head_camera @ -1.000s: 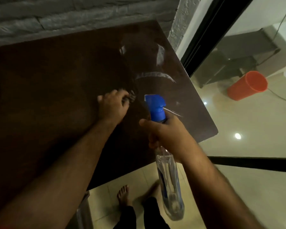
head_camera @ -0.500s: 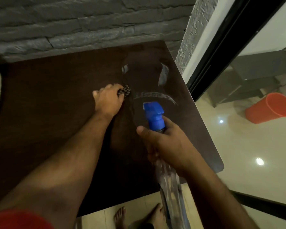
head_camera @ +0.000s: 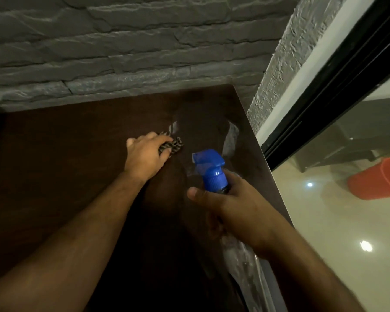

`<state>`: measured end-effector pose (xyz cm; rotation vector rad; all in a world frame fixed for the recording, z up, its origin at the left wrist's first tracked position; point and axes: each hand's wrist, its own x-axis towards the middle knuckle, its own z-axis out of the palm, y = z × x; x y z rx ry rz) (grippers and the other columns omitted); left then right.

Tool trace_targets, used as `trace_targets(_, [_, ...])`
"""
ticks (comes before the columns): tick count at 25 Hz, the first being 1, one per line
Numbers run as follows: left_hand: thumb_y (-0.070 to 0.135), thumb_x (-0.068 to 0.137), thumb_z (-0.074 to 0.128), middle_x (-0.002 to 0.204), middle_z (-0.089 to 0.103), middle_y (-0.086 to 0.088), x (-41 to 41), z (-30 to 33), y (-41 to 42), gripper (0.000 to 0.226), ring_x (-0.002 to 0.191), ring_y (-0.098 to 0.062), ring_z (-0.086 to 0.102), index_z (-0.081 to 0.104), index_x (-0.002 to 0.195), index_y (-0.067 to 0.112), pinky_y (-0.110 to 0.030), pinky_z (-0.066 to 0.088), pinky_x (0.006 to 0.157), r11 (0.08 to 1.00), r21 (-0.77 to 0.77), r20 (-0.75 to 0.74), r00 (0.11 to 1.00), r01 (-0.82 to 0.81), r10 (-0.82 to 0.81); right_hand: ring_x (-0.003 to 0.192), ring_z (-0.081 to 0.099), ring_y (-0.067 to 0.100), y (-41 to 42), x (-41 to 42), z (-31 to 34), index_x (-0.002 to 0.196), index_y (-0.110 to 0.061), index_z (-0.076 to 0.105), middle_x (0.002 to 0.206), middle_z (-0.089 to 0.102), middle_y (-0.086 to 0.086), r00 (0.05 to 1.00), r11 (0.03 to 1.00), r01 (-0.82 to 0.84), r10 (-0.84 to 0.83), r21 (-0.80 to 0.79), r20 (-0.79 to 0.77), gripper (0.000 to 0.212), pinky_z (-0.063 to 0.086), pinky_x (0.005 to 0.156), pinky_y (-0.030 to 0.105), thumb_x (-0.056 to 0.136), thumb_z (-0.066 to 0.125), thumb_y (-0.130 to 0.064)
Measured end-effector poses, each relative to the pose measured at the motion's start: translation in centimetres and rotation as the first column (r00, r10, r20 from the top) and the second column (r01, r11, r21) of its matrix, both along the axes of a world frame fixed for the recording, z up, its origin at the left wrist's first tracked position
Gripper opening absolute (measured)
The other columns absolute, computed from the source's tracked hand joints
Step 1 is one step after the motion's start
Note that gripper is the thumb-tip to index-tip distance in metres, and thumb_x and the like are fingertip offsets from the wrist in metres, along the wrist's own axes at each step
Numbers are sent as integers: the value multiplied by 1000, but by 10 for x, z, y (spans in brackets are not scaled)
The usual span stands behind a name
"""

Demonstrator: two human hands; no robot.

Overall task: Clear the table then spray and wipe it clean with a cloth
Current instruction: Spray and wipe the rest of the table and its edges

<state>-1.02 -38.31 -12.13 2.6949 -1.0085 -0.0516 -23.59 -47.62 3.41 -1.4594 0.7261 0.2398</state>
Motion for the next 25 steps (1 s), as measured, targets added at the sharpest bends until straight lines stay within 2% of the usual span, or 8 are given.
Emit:
trace_targets(3, [42,90,52,112,59,3,45,-8,-40,31,106,-22,55,58,120,38,-41,31,87,1000,-10,19,1000,21,-21,47,58,17,-19,35,-6,99,-17,56,54,59,1,999,995,29,-27,-92,18,33,52,58,34,79,72,-39])
trace_targets(9, [35,92,51,114,59,-9,100,-1,10,32,103,-32,55,59,121,25,-46,37,86,922,-17,6,922,-387,387,44,55,10,-42,72,-10,97,-20,54,49,58,-3,997,999,18,-22,-45,-77,30,50,49,21,81,70,-40])
trace_targets(12, [31,89,57,105,61,-3,47,0,33,27,96,-26,58,63,114,25,-41,38,80,972,-14,12,972,-234,234,44,55,8,-47,90,-9,93,-21,55,49,58,-4,997,999,35,-37,-36,-69,27,49,48,20,81,71,-39])
trace_targets(14, [31,87,61,101,62,0,37,-3,37,26,93,-23,58,64,112,26,-40,38,77,992,20,31,991,-128,128,47,57,11,-55,111,-10,86,-21,56,51,59,-3,996,987,81,-85,-140,-21,28,52,52,26,77,72,-42])
trace_targets(17, [34,89,56,105,61,0,64,-7,31,27,98,-22,57,61,115,28,-40,37,81,977,37,34,978,-208,207,53,58,18,-66,126,-7,81,-20,56,59,59,1,984,946,177,-167,-273,59,32,53,63,40,70,71,-47])
trace_targets(19, [35,89,53,109,60,-2,93,-10,20,29,101,-25,57,60,116,28,-42,37,83,956,-17,29,956,-293,293,55,58,18,-70,118,-8,85,-19,57,61,60,2,981,927,190,-194,-324,21,34,55,66,43,71,70,-46])
trace_targets(22, [36,90,51,111,59,-4,122,-11,-5,31,103,-27,56,58,119,29,-44,37,86,947,-39,12,948,-317,318,47,57,14,-63,97,-10,88,-21,57,54,61,0,972,961,159,-192,-226,-134,26,54,60,36,77,73,-37])
trace_targets(25, [36,91,52,111,58,-3,137,-7,-26,31,102,-25,55,55,121,30,-45,38,89,944,-51,-27,946,-325,324,39,53,5,-51,93,-15,91,-22,56,44,58,-9,977,982,133,-153,-138,-148,23,48,45,19,80,75,-30])
